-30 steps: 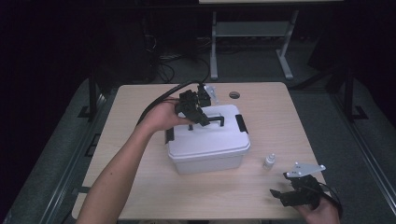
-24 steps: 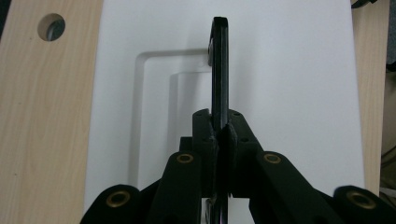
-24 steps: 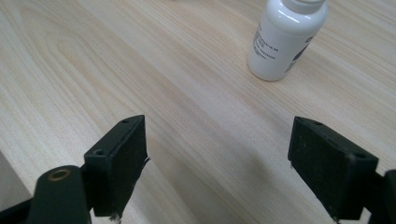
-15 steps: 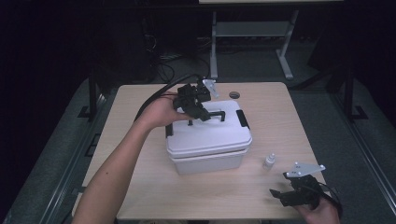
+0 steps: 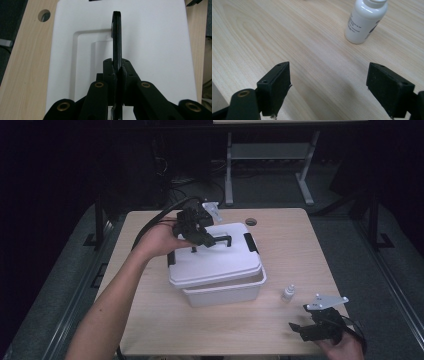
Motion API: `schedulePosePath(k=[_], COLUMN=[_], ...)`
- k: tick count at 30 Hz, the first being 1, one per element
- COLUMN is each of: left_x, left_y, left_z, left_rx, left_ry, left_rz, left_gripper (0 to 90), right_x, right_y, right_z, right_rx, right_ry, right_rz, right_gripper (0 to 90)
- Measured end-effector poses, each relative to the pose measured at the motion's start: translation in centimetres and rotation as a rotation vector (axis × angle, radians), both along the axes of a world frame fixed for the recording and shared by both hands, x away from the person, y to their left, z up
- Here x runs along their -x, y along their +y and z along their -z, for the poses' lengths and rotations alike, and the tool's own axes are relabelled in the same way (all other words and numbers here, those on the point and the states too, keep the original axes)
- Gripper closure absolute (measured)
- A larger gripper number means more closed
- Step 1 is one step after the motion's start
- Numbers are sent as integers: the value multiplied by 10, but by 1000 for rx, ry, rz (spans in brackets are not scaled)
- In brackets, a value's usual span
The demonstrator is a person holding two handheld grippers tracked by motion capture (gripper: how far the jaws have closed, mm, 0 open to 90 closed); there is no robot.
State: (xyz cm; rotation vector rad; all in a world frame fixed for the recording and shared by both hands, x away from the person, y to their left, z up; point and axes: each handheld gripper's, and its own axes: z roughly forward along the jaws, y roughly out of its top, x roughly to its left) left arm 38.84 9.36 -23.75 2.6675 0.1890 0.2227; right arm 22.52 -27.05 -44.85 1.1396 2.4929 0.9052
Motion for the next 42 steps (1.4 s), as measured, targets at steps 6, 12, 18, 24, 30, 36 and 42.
schedulePosePath(k=[6,12,18,24,30,36,42], left_x=[4,8,13,18,23,28,34], left_y=[19,39,60,78,94,112,129], left_z=[-2,-3,-5,-7,-3,0,2], left_rx=[4,11,19,28,25,35,40], left_ry=[-7,-7,-17,-16,-10,-9,-16], left_rz=[-29,-54,-78,-109,-130,-160,-186], left_gripper=[840,840,840,840,840,840,840], right_x=[0,0,0,-1,-1,-1,-1], right_y=[-2,-1,-2,0,-1,0,1], right_z=[0,0,0,0,1,2,0], right_rx=[4,8,11,20,26,31,38], right_ry=[0,4,2,3,6,2,8], right_rz=[6,9,14,10,11,12,16], right_gripper=[189,189,189,189,189,189,189])
